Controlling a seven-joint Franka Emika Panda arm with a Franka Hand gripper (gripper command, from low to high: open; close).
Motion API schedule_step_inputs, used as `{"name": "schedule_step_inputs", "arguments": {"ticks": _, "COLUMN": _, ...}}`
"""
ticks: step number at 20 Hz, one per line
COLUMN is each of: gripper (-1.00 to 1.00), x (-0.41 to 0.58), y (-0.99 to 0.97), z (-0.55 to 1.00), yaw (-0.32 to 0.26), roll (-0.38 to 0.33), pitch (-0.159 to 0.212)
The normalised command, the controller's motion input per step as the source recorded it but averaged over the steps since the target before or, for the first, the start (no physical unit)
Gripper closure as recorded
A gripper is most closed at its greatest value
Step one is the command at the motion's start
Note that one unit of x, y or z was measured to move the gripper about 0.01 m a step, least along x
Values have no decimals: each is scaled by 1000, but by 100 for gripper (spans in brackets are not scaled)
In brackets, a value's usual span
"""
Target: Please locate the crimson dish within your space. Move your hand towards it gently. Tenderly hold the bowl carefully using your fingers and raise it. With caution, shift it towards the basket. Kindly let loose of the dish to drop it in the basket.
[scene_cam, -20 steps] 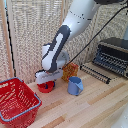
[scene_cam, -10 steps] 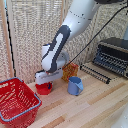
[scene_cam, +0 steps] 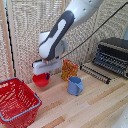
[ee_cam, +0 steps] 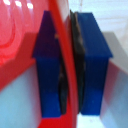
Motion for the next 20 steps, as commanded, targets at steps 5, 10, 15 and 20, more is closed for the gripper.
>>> {"name": "schedule_step_inputs", "arguments": {"ticks": 5, "gripper": 100, "x": 368, "y": 286, "z": 979, "yaw": 39, "roll": 40, "pitch": 78}}
{"name": "schedule_step_inputs", "arguments": {"ticks": 10, "gripper": 100, "x": 167, "y": 749, "z": 890, "yaw": 20, "roll": 37, "pitch": 90}}
{"name": "schedule_step_inputs", "arguments": {"ticks": 15, "gripper": 100, "x": 67, "y": 856, "z": 823, "yaw": 0, "roll": 1, "pitch": 54}}
{"name": "schedule_step_inputs", "arguments": {"ticks": 20, "gripper": 100, "x": 1, "y": 911, "z": 572, "yaw": 0, "roll": -7, "pitch": 13}}
